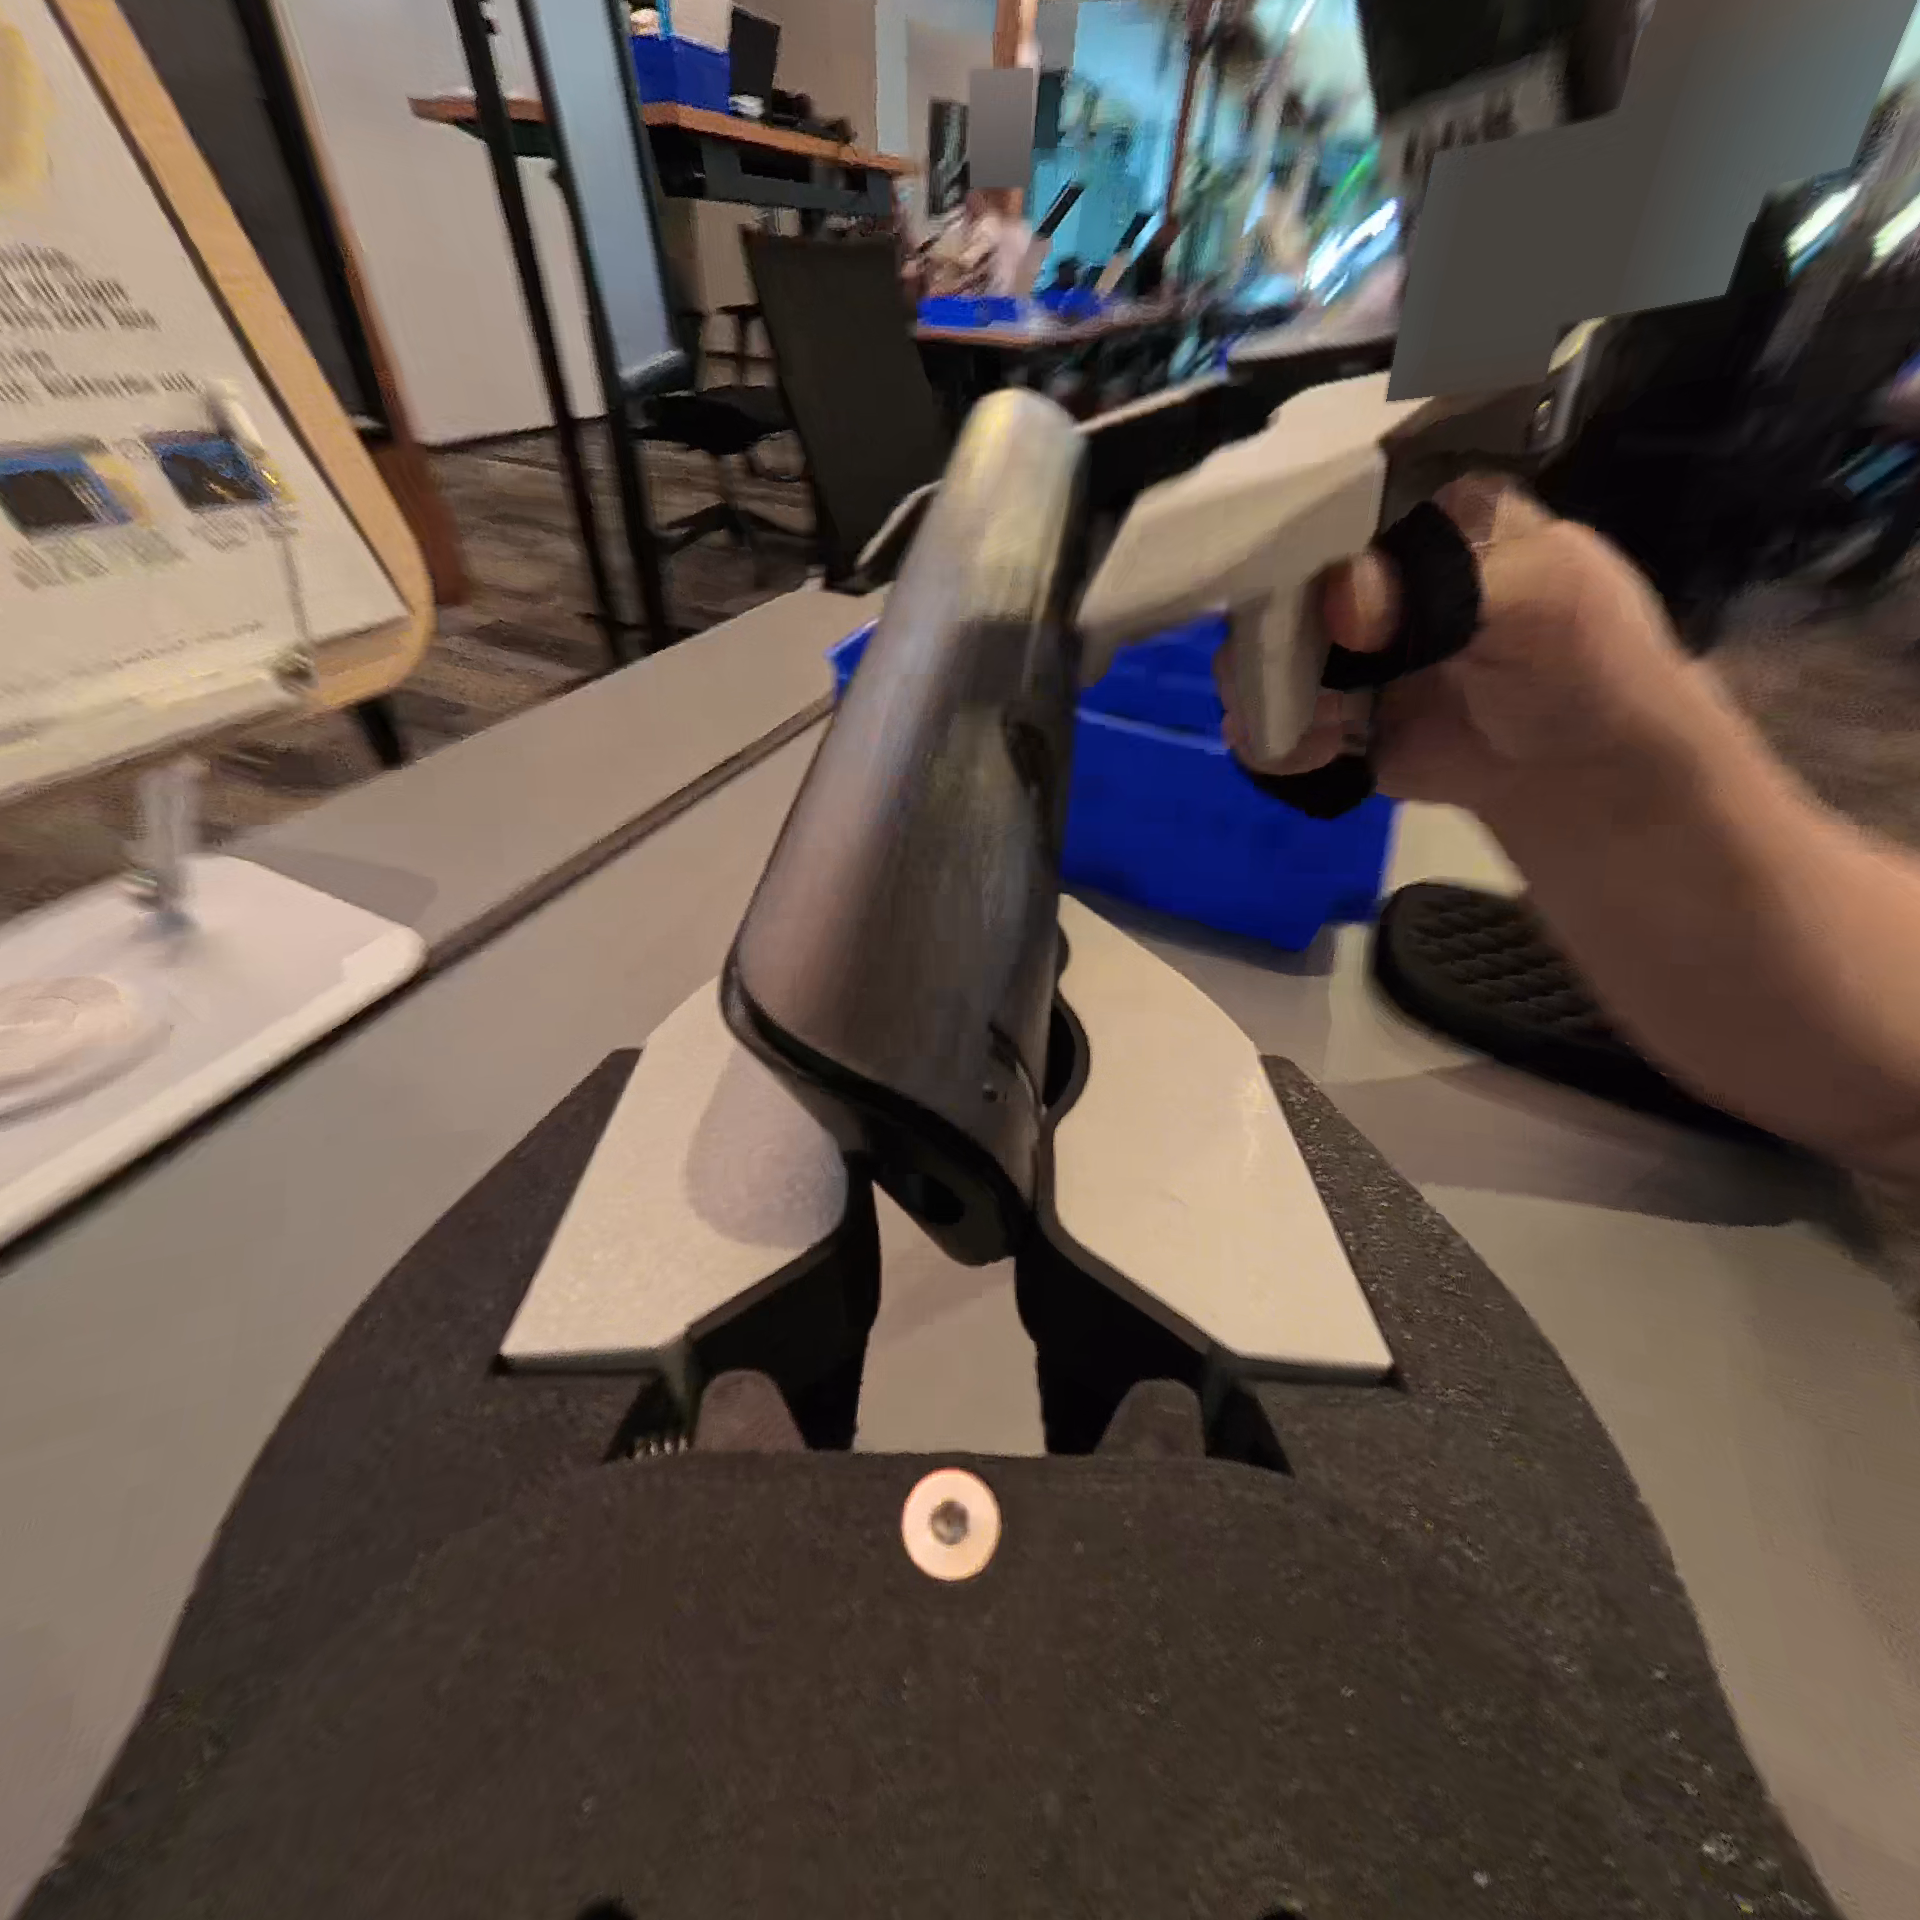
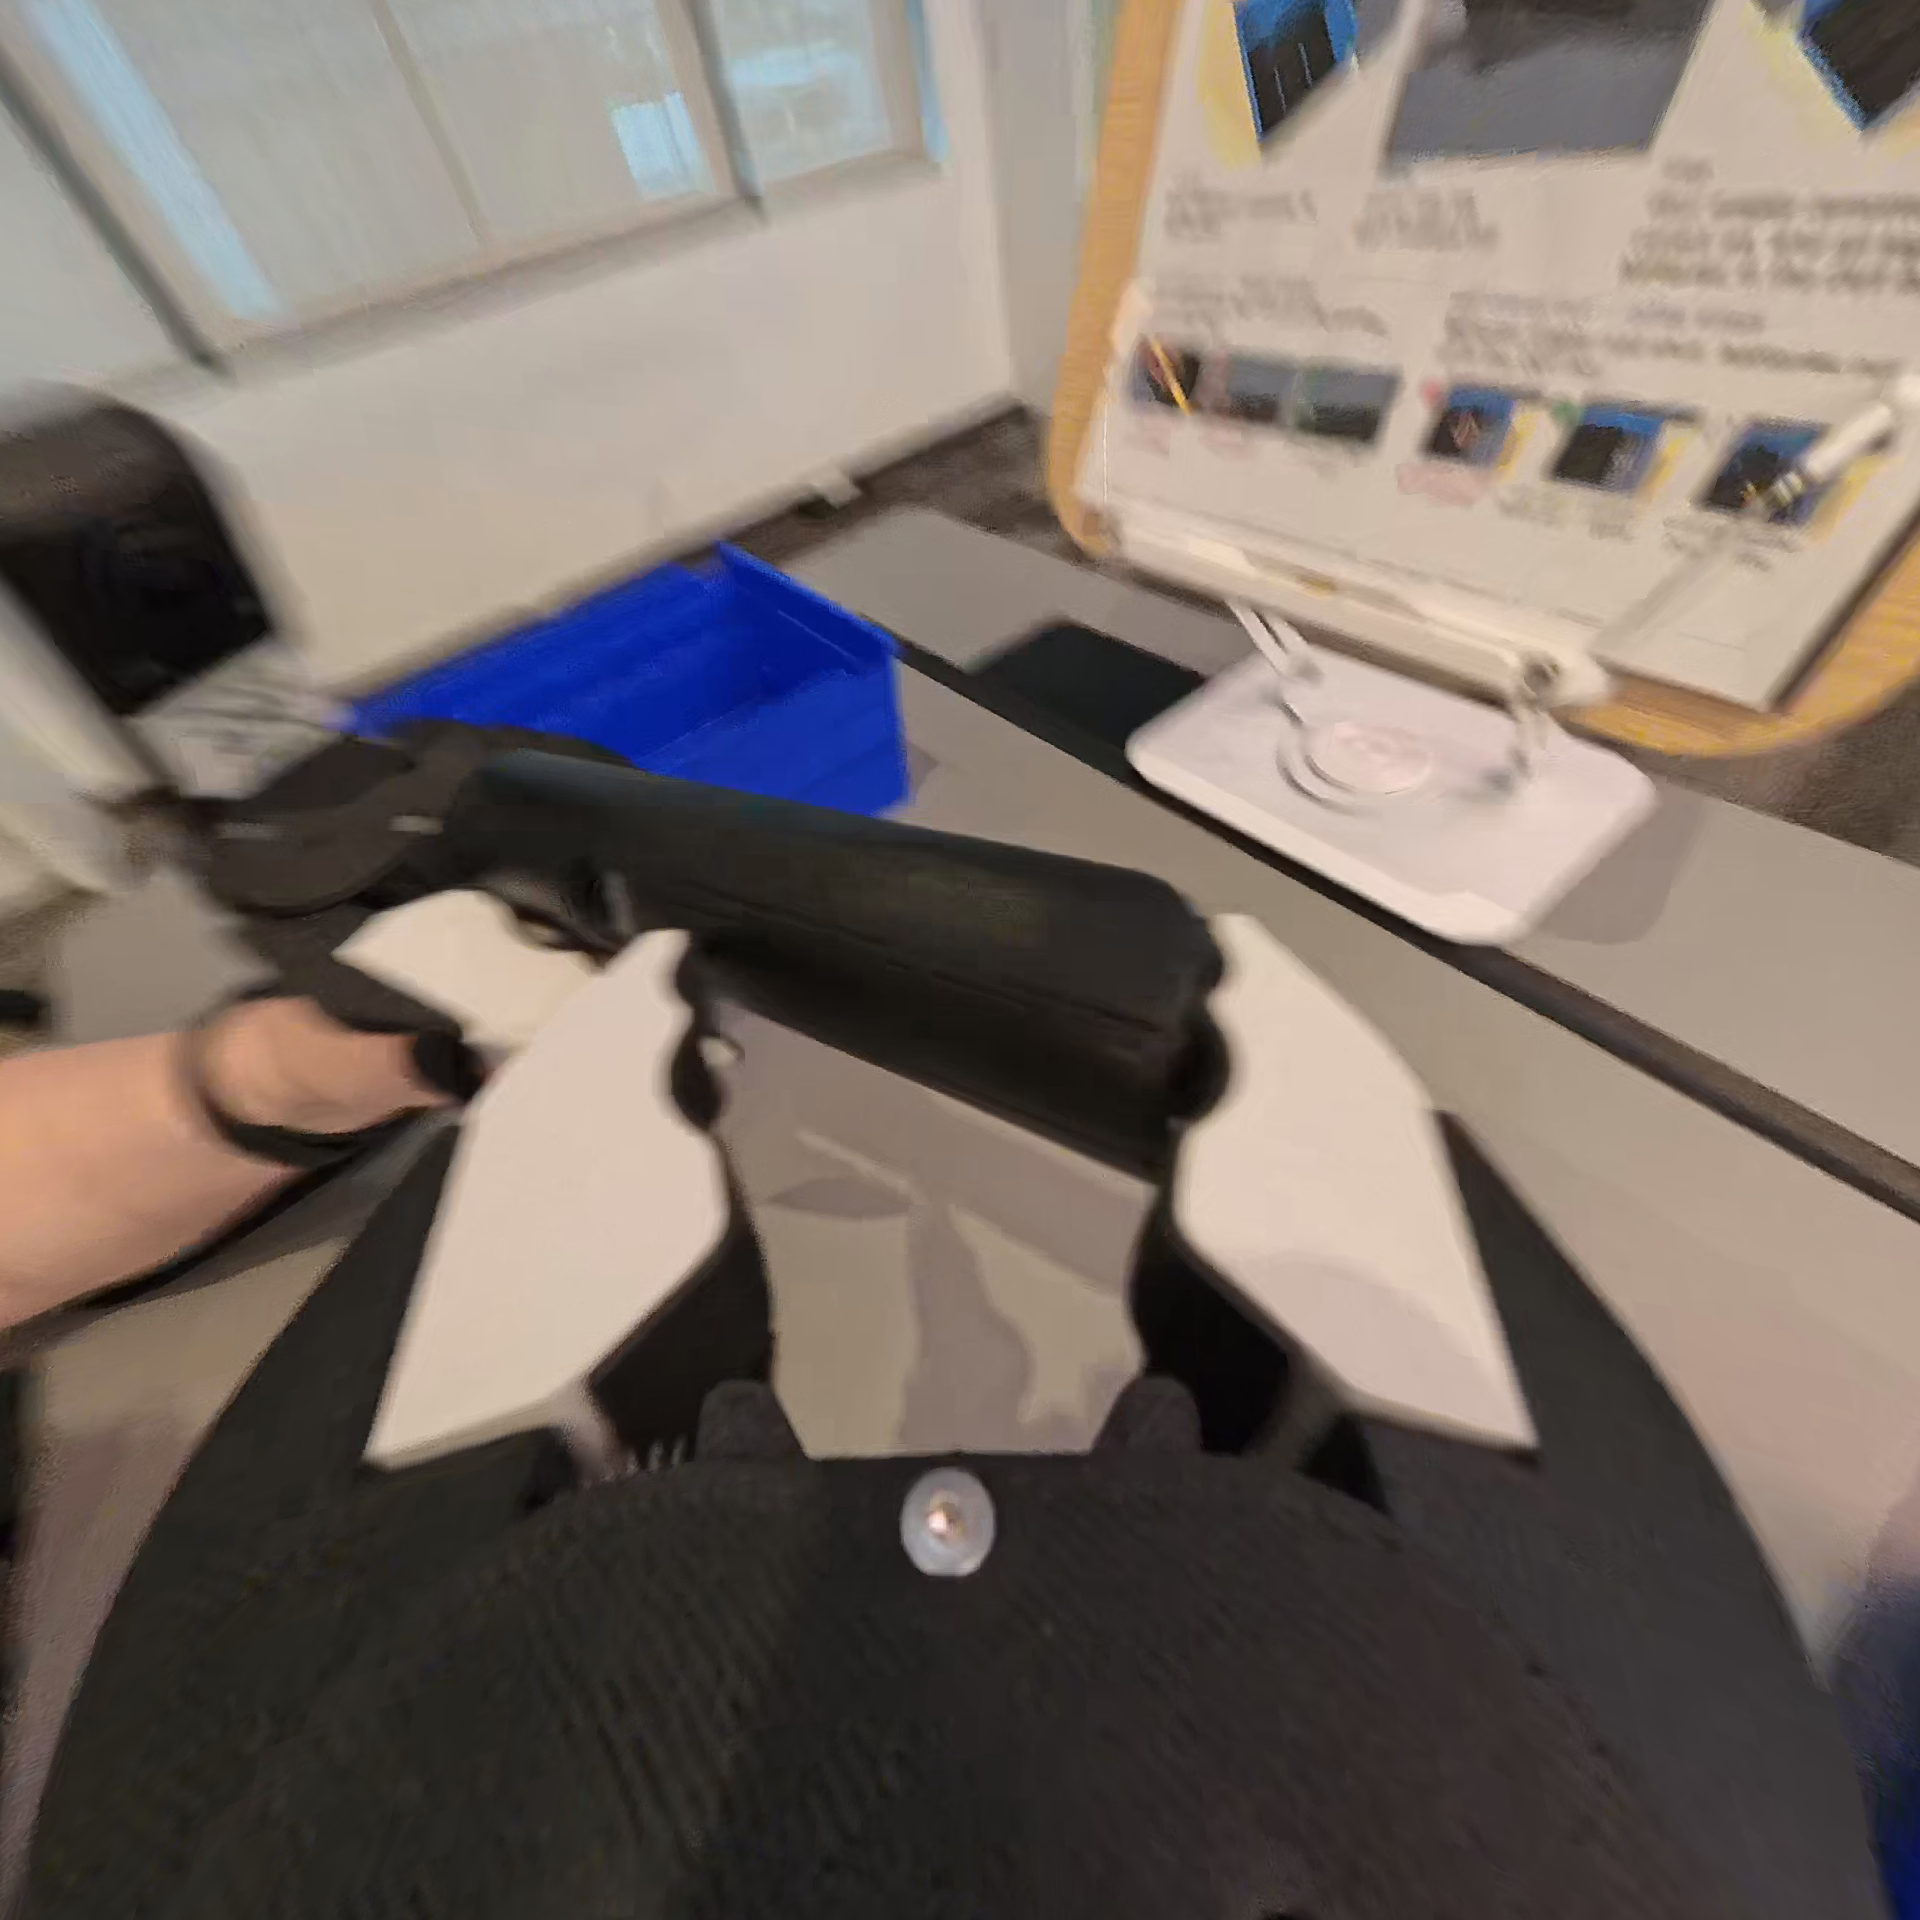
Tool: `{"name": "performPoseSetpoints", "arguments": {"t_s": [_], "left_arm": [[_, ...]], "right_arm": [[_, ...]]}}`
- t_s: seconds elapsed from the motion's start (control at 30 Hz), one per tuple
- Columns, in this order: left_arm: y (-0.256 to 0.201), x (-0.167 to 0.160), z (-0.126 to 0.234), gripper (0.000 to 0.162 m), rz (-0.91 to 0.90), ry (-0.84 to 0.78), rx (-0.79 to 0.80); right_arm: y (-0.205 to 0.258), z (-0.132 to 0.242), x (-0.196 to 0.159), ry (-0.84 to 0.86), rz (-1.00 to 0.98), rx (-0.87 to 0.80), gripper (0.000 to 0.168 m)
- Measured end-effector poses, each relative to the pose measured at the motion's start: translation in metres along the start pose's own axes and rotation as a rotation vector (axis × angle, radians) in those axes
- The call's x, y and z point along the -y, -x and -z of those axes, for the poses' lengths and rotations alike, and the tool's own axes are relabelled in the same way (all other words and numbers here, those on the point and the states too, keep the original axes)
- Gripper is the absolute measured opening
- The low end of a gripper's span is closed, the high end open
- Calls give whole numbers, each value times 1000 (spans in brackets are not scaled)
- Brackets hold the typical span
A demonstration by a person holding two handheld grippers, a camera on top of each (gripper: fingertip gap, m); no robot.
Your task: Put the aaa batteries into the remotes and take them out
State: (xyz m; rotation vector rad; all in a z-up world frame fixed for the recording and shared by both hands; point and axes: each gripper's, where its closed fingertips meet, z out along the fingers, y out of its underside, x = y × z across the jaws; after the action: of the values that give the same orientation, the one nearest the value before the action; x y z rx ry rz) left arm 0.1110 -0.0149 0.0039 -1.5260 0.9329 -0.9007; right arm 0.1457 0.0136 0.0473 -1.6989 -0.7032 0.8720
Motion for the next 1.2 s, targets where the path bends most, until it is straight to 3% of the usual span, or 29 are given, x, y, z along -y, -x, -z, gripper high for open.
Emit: {"name": "performPoseSetpoints", "arguments": {"t_s": [0.03, 0.07, 0.13, 0.23, 0.33, 0.5, 0.7, 0.83, 1.0, 1.2], "left_arm": [[-9, 3, 1, 28, 88, -20, -115], [-19, 1, -7, 29, 123, 8, -132], [-19, -3, -18, 29, -41, 26, -21], [-26, 13, -14, 27, 104, -66, -120], [-25, 10, -12, 27, 102, -64, -100], [-23, 15, -9, 27, 253, -115, -170], [-6, 15, -2, 27, 248, -110, -85], [-3, 7, -5, 27, 163, -47, -2], [-1, -1, -10, 27, 85, 2, 82], [-4, 2, -10, 27, 22, -1, 107]], "right_arm": [[6, 14, 21, -140, -68, 96, 55], [3, 22, 34, -216, -59, 86, 27], [-5, 30, 38, -141, 55, -24, 36], [-6, 33, 36, -90, 82, -49, 24], [-1, 15, 20, -40, 7, 13, 61], [2, 6, 14, -60, -168, 135, 78], [-23, 34, 39, -173, -115, -23, 104], [-16, 23, 30, -101, -12, -120, 134], [-8, -16, -15, 109, 53, -192, 140], [-12, -18, -14, 60, -16, -195, 138]]}}
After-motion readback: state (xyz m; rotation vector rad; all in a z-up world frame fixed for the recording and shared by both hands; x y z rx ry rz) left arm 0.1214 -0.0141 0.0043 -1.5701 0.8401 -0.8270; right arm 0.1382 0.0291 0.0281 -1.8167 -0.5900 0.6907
